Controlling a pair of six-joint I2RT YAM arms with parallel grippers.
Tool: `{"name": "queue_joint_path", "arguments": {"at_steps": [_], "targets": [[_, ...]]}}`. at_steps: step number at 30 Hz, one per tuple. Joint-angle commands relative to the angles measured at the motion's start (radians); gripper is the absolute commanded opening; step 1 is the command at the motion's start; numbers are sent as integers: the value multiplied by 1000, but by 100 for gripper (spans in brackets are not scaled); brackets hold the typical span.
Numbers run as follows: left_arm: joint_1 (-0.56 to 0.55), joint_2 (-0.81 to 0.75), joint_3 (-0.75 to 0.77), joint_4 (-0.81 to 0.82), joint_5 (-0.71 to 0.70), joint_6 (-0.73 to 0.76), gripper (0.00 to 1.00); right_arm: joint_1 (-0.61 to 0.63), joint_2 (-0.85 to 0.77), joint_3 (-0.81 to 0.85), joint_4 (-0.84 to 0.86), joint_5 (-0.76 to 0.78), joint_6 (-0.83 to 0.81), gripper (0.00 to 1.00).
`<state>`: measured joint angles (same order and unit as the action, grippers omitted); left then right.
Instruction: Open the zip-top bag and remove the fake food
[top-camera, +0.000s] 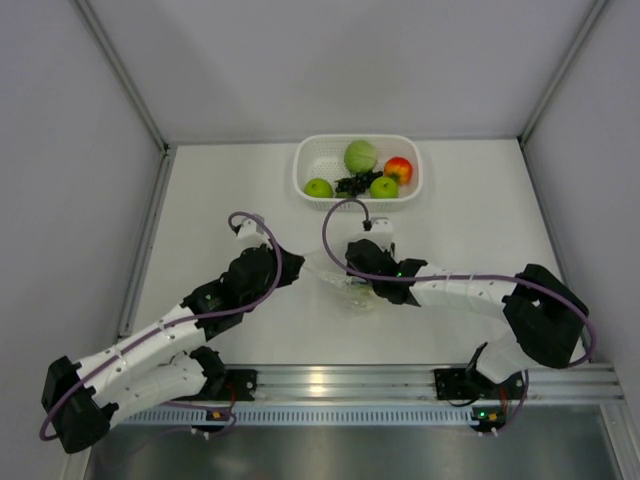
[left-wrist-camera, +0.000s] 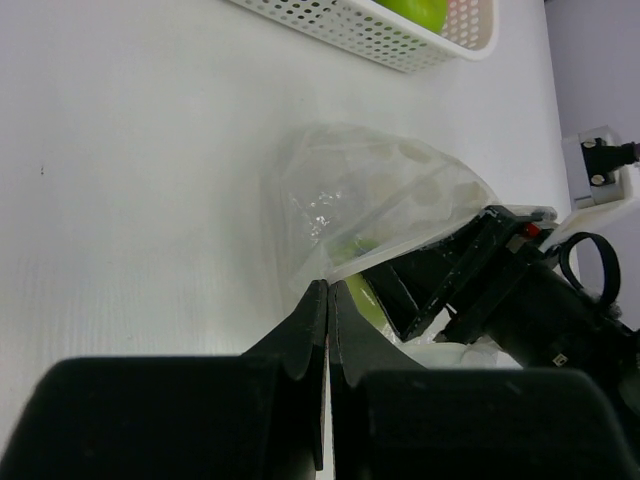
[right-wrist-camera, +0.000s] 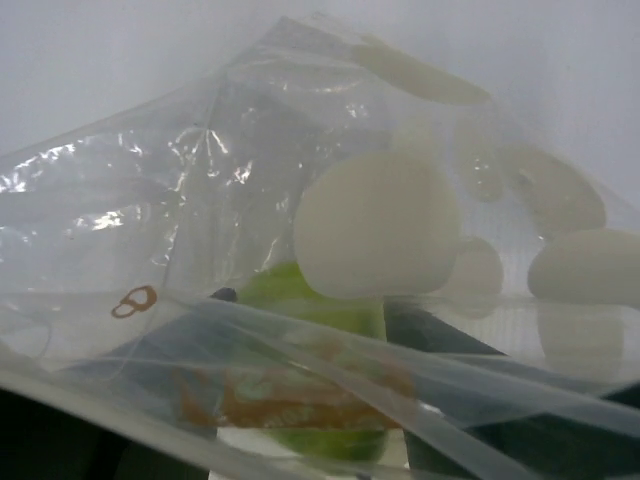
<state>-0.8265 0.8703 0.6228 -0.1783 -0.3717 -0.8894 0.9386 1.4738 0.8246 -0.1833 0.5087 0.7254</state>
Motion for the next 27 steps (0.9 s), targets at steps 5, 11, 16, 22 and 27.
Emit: {"name": "queue_joint_path", "arguments": {"at_steps": [5, 11, 16, 22, 27], "targets": [[17, -31, 17, -30, -113, 24, 0, -17, 79, 16, -88, 119, 17, 59], [17, -22, 15, -30, -116, 27, 0, 12, 69, 19, -61, -25, -76, 73], [17, -25, 12, -33, -121, 33, 0, 23, 46, 24, -122, -105, -116, 81], [17, -21, 11, -36, -127, 38, 0, 55, 49, 15, -171, -144, -119, 79], [17, -14, 18, -36, -122, 40, 0, 65, 26, 2, -159, -141, -101, 51]]}}
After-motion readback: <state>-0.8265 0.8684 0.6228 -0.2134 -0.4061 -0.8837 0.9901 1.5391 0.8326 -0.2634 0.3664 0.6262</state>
